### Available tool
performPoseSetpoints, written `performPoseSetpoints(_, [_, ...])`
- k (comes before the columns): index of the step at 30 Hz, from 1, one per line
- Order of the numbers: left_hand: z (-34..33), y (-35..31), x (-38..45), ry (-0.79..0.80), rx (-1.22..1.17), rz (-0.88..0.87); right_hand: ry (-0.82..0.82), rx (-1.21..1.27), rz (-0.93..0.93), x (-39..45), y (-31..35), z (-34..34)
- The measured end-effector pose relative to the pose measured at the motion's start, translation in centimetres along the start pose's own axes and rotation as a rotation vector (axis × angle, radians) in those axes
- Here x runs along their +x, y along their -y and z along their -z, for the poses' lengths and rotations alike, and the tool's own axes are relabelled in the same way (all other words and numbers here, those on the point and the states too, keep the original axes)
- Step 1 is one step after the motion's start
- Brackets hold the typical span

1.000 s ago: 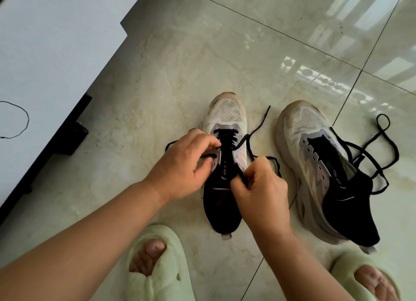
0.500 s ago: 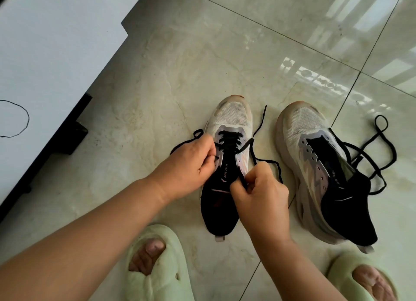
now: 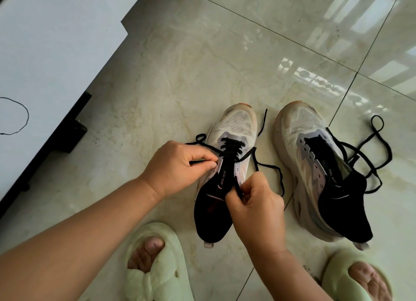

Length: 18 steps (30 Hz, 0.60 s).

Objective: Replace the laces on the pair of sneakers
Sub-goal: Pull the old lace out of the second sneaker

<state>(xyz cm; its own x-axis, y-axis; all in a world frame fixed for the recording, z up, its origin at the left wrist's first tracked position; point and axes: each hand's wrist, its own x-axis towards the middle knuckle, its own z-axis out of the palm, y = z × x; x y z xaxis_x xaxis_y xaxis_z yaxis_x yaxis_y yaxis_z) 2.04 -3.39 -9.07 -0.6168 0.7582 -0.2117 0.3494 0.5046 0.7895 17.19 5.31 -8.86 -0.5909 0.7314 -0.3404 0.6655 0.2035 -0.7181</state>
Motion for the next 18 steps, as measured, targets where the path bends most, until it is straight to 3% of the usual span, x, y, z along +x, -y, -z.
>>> performPoseSetpoints(5, [-0.6, -0.7, -1.2, -0.114, 0.035, 0.083, 0.003, -0.049, 0.032, 0.2, 0.3, 0.2])
performPoseSetpoints(10, [-0.4, -1.4, -0.9, -0.215, 0.115, -0.029, 0.04, -0.056, 0.006, 0.0, 0.4, 0.3])
performPoseSetpoints(14, [0.3, -1.1, -0.8, -0.128, 0.174, -0.008, -0.059, -0.067, 0.193, 1.1, 1.1, 1.2])
performPoseSetpoints(18, [-0.1, -1.7, -1.5, -0.046, 0.282, -0.131, -0.082, -0.15, 0.295, 4.0, 1.6, 2.1])
